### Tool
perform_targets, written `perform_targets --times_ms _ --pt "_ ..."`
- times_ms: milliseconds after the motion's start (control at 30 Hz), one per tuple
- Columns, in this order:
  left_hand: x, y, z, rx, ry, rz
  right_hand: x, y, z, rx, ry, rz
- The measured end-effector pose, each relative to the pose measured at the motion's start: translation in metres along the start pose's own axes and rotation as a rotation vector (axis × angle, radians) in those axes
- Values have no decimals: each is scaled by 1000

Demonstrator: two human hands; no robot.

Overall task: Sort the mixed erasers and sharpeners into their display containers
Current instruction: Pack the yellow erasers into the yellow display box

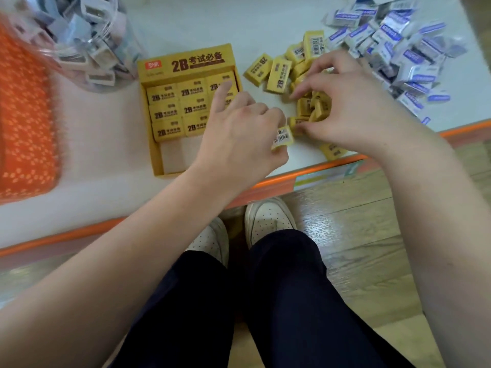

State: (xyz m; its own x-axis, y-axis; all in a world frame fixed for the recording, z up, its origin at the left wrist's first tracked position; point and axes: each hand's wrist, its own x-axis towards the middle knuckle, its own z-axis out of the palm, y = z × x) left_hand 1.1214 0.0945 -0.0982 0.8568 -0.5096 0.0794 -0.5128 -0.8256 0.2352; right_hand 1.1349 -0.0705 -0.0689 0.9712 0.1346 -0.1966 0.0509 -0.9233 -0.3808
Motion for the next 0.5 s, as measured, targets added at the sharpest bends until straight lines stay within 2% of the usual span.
perform_targets --times_ms 100,200,367,500 --pt "1 -3 -7 -251 220 -127 -3 0 -9 32 8 28" --pt "2 -16 -18 -372 313 -200 -7 1 -19 66 70 60" --pt "-16 -48 -25 -324 325 -314 -1 -5 -9 102 252 30" --pt "-35 -71 -29 -274 259 -398 5 -35 -1 199 345 -69"
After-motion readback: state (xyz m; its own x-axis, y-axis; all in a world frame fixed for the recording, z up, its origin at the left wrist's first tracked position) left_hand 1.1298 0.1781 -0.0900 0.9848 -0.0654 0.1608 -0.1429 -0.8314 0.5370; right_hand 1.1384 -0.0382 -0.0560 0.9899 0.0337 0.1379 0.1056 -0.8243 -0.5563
